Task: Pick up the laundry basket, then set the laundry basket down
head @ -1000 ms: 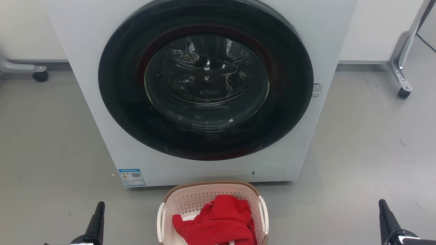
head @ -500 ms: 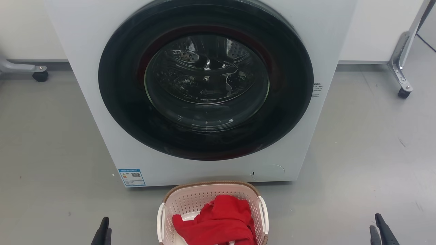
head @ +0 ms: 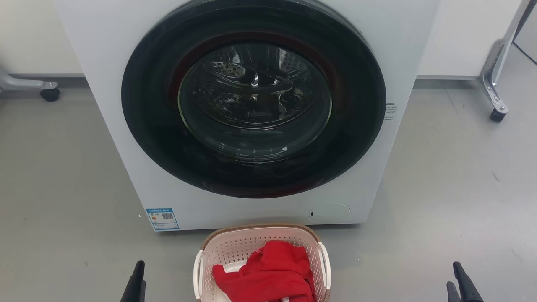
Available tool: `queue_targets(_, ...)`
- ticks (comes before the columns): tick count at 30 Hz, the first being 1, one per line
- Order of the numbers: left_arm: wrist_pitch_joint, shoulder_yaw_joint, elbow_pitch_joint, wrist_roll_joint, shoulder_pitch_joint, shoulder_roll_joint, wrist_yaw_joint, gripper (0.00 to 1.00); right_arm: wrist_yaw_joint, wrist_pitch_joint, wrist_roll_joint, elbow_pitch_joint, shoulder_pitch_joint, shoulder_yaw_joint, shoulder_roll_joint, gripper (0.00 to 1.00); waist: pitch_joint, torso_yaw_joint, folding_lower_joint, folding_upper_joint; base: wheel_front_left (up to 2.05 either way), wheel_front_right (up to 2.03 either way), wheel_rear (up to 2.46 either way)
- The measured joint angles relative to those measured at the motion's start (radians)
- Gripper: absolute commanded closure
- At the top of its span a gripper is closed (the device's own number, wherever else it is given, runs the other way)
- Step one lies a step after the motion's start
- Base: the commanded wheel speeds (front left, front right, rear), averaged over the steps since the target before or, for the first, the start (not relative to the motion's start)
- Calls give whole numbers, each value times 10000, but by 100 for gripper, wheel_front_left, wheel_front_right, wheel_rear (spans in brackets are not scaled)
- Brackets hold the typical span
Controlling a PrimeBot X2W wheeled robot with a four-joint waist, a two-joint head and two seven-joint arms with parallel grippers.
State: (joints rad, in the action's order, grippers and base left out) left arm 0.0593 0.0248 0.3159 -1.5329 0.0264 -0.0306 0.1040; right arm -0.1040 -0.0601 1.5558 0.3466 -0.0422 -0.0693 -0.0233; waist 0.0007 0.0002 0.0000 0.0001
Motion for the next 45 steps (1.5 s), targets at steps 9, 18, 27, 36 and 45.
queue_targets(9,-282,-476,-276,1333,15,-23,-303,0,301,328,-968,-192,0,314,-8,0,-2,2,0,-1,0,0,0)
queue_targets(18,-585,-991,-479,2746,41,-148,-529,0,527,623,-2355,-336,-2,805,-69,0,14,6,0,0,0,0,0)
queue_targets(27,-899,-1480,-663,4431,72,-328,-784,0,790,947,-4155,-489,-65,1572,-374,0,59,13,0,0,0,0,0)
queue_targets(36,-1241,-2002,-759,6213,122,-512,-1053,0,1049,1248,-5666,-608,-80,2088,-476,0,136,14,0,0,0,0,0)
queue_targets(45,-1593,-2357,-773,7680,128,-598,-1237,0,1262,1599,-6980,-708,-78,2493,-491,0,227,24,0,0,0,0,0)
